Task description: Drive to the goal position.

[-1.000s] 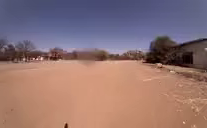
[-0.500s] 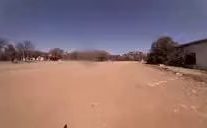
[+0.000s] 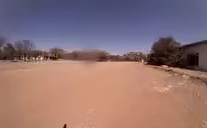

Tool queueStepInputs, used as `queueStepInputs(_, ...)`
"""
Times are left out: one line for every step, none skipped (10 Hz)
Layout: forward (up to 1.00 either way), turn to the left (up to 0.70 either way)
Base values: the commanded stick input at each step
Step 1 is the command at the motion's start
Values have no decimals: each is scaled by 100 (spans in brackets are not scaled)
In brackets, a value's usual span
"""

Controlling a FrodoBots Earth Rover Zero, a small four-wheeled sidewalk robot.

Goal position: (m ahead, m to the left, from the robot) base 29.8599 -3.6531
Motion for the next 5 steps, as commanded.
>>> queueStepInputs(100,0)
queueStepInputs(100,0)
queueStepInputs(100,0)
queueStepInputs(100,0)
queueStepInputs(100,0)
